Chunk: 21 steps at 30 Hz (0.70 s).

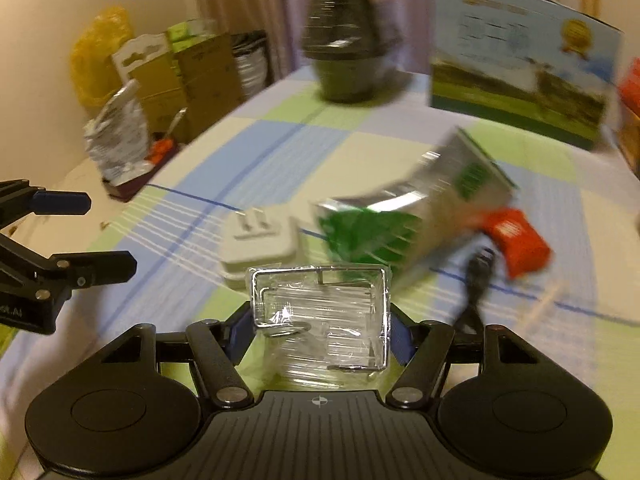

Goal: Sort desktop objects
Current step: 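Grasp the clear plastic wire soap holder with the right gripper, then grasp the white plug adapter with the left gripper while the right gripper holds the soap holder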

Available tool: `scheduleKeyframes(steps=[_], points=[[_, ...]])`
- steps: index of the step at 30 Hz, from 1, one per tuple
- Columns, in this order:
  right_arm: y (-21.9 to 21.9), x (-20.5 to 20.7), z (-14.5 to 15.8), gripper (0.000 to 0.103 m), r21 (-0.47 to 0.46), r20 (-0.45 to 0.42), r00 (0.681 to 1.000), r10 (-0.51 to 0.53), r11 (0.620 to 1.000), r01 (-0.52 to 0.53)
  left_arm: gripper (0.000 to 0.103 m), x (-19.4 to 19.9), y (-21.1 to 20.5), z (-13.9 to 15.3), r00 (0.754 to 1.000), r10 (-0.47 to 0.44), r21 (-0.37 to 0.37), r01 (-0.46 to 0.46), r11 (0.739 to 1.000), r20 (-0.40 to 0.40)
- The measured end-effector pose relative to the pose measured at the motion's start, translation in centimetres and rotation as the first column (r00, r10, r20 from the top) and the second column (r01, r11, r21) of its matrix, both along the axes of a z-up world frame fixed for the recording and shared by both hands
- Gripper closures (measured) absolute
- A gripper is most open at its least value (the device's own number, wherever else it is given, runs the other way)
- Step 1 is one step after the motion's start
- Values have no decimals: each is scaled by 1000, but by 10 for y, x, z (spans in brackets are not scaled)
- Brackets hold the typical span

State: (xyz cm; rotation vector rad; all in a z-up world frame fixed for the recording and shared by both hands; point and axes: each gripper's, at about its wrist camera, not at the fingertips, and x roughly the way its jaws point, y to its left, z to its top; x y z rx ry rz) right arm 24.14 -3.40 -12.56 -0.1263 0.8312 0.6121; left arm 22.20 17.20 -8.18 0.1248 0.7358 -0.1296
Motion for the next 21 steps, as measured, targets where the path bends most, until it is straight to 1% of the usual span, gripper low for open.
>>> scheduleKeyframes(steps=[5,8,10,12,16,19,21], points=[[-31,-2,3,39,0,-5,999,-45,999,45,1,19,-24,-12,996,-85,23,84,996,11],[-43,-8,6,39,1,0,999,-48,999,48,1,31,-37,-22,987,-160,65,158,985,14],[-51,-14,9,39,3,4,999,-50,999,50,1,41,-45,-29,981,-194,93,193,977,1],[-54,-19,11,39,1,13,999,-47,999,47,1,49,-52,-36,975,-222,103,222,970,-8],[-64,-27,12,39,9,11,998,-56,998,56,1,64,-59,-48,968,-249,108,250,962,-21],[-68,-31,10,39,8,7,998,-65,998,65,2,73,-60,-56,969,-241,107,245,964,-44],[-70,-33,9,39,10,2,997,-71,997,71,4,77,-58,-58,971,-235,88,239,967,-50]])
